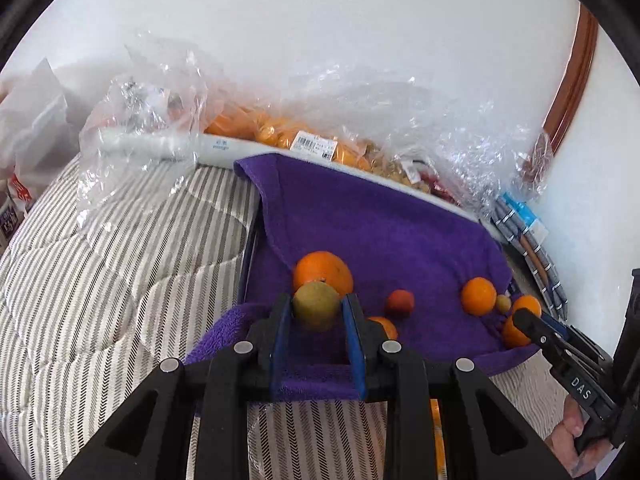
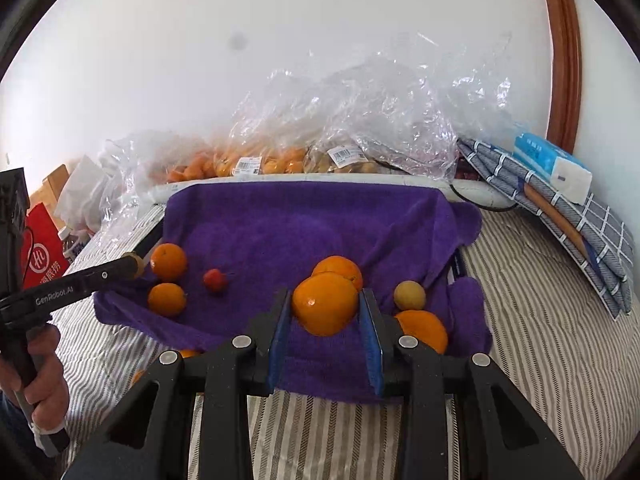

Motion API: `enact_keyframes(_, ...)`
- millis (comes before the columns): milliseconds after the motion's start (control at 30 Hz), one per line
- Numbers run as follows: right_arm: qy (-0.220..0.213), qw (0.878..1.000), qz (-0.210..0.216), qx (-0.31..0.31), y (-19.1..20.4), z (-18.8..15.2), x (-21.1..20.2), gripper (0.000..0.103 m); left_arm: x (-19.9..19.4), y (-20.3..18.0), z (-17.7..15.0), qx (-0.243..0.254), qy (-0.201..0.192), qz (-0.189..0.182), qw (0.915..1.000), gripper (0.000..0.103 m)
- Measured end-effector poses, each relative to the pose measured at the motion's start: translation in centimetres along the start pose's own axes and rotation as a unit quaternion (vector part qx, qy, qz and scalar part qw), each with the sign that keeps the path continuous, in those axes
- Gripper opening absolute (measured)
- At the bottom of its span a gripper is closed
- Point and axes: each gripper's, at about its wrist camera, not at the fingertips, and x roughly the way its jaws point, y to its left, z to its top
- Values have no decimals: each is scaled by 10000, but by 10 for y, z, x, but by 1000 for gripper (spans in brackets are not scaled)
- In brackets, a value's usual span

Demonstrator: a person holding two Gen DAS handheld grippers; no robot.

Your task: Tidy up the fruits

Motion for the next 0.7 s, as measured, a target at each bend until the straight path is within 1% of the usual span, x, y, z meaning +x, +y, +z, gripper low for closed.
enact_keyframes(100, 134, 9999, -73, 12, -1, 0, 11, 33, 5, -3, 0, 71, 20, 13, 10000, 25)
enact_keyframes(233, 208, 9997, 57, 137, -3, 0, 17, 33, 9, -4, -1, 40, 97, -59, 9999, 25)
enact_keyframes(333, 277, 9995, -24, 130, -2, -2, 22, 34, 9, -6, -3, 89, 67, -24, 9999, 25)
enact_keyframes(433, 341, 9994, -16, 111, -2, -5, 25, 34, 9, -6, -3, 67, 64, -71, 9999, 26)
enact_keyframes(533, 348, 9993, -33, 133, -2, -8, 25, 34, 8, -4, -3, 17, 58, -225, 9997, 31)
enact_keyframes(600, 299, 9994, -26, 194, -4, -8, 21, 40, 5, -4, -4, -27, 27, -299, 9995, 36)
enact_keyframes(700, 181, 9992, 14, 350, -6, -7, 8, 43, -5, -2, -6, -59, -145, -308, 9994, 41)
